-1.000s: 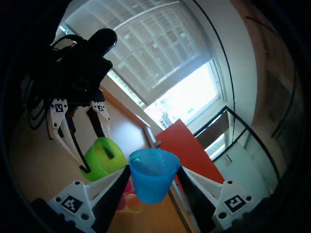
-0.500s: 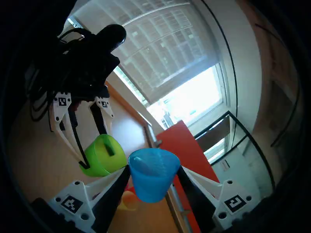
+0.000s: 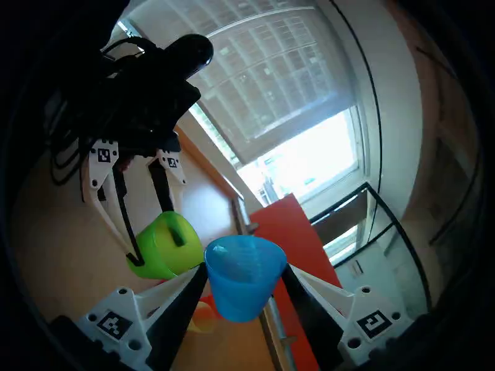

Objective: Pour water

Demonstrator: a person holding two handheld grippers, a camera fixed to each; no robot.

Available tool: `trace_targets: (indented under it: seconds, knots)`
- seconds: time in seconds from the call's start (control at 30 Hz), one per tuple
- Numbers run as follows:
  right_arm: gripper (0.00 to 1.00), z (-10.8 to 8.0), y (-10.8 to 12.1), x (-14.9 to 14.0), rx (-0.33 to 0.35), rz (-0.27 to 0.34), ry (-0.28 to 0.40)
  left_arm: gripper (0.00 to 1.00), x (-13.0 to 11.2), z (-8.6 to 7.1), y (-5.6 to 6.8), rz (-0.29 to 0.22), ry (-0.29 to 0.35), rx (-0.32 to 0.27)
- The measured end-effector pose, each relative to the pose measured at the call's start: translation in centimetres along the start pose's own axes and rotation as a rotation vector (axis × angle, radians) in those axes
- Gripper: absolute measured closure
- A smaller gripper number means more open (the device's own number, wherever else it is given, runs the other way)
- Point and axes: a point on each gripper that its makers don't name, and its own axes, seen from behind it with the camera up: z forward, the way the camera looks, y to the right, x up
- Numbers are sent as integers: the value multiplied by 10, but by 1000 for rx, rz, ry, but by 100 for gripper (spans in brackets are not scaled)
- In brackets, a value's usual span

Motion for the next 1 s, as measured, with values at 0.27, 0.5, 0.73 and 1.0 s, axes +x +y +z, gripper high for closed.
trace_targets:
  seconds: [0.27,0.5,0.73,1.0]
  knots:
    - [9,0,1,2,6,-26,-3,17,1,0,1,1,4,-3]
    - [9,-1,3,1,8,-42,-6,17,1,0,2,0,4,-3]
    - [10,-1,3,0,9,-61,-10,17,2,1,2,0,5,-4]
    - [10,-3,6,-1,7,-76,-12,17,2,2,3,1,3,-4]
